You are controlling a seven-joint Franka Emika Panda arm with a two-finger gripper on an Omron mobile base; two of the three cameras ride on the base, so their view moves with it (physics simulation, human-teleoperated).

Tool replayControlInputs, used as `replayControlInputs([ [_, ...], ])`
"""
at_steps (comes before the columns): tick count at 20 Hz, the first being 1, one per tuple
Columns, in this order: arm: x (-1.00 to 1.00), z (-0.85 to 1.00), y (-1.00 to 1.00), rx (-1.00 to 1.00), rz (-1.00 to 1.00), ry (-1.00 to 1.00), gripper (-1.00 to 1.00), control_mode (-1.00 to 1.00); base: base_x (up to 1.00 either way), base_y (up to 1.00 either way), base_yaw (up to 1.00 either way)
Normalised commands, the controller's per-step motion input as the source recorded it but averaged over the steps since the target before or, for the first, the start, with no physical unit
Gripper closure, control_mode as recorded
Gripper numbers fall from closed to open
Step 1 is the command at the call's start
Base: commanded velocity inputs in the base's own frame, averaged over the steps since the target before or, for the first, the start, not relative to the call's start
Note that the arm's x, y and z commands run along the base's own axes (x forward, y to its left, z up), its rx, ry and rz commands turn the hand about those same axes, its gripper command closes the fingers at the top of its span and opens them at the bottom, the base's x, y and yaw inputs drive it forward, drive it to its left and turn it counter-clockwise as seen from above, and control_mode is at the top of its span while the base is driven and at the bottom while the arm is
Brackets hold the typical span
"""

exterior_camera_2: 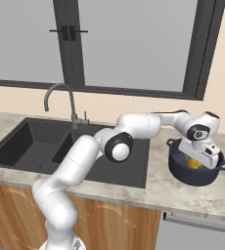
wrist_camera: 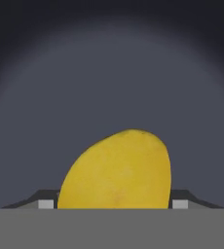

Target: Dump the lemon from the pot into the sink. Then turn on the water and wash the lemon. Then turn off the water and put the lemon back in the pot.

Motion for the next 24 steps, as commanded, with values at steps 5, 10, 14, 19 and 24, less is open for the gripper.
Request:
replayControlInputs([
  [5, 0.0, 0.97, 0.08, 0.0, 0.0, -0.09, 1.0, -1.0, 0.0, 0.0, 0.0],
  [10, -0.18, 1.0, 0.27, -0.02, 0.02, -0.22, 1.0, -1.0, 0.0, 0.0, 0.0],
  [14, -0.48, 1.0, 0.53, -0.06, 0.03, -0.16, 1.0, -1.0, 0.0, 0.0, 0.0],
  [19, -0.72, 0.98, 0.53, -0.13, 0.04, -0.1, 1.0, -1.0, 0.0, 0.0, 0.0],
  [24, -0.4, 0.39, 0.97, -0.05, 0.01, -0.1, 1.0, -1.0, 0.0, 0.0, 0.0],
])
